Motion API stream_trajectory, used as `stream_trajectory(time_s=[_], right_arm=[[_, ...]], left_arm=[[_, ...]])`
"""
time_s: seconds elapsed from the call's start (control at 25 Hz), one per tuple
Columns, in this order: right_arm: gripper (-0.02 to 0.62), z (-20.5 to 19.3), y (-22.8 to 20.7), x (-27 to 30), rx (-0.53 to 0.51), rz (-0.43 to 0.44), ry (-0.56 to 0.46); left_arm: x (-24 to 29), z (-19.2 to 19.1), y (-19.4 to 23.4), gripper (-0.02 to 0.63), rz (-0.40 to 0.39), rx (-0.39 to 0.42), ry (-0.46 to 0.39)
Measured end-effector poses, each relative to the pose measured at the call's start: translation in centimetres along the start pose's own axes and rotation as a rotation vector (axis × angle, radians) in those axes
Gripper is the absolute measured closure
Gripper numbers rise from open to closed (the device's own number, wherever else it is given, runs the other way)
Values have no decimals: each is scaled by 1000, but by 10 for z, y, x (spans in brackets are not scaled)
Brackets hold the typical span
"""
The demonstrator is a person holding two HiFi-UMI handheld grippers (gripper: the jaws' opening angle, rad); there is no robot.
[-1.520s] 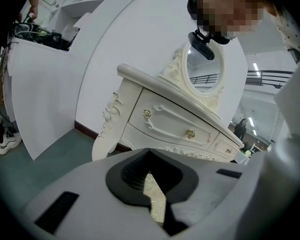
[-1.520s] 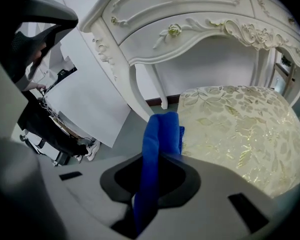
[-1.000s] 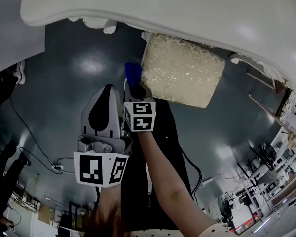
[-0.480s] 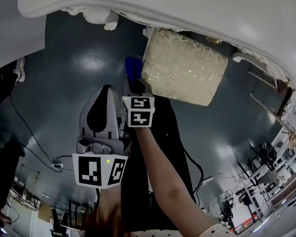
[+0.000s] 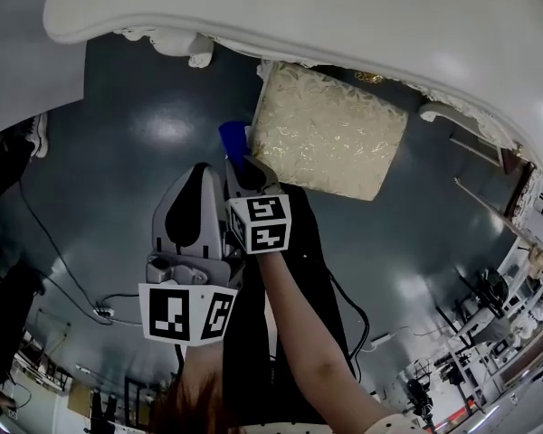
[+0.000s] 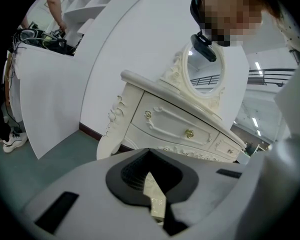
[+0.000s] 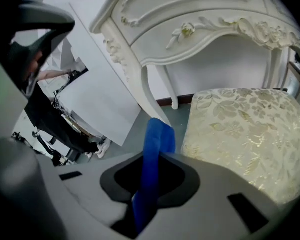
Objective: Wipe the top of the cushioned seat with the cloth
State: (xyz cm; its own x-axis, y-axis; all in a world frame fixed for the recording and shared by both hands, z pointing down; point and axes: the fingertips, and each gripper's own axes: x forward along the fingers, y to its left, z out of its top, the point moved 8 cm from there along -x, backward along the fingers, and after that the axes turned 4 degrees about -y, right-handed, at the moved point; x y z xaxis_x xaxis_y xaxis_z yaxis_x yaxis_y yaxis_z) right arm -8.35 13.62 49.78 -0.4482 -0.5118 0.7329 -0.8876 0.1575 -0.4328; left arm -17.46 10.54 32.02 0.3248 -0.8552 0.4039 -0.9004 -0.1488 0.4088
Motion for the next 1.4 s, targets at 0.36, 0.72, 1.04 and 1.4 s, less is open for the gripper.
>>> stream_trajectory(time_s=[0.36, 0.72, 1.04, 1.4], right_arm=[[534, 34, -21, -121, 93, -39, -169], [534, 102, -55, -246, 46, -88, -259], [534, 158, -58, -393, 38, -164, -498], [534, 174, -35, -493, -73, -128, -655]], left_arm=[[0, 28, -63, 607, -40, 3, -40], [-8, 92, -167, 607, -196, 29, -131], [-62, 154, -277, 607, -484, 97, -229], [-139, 168, -340, 607, -744, 253, -229]])
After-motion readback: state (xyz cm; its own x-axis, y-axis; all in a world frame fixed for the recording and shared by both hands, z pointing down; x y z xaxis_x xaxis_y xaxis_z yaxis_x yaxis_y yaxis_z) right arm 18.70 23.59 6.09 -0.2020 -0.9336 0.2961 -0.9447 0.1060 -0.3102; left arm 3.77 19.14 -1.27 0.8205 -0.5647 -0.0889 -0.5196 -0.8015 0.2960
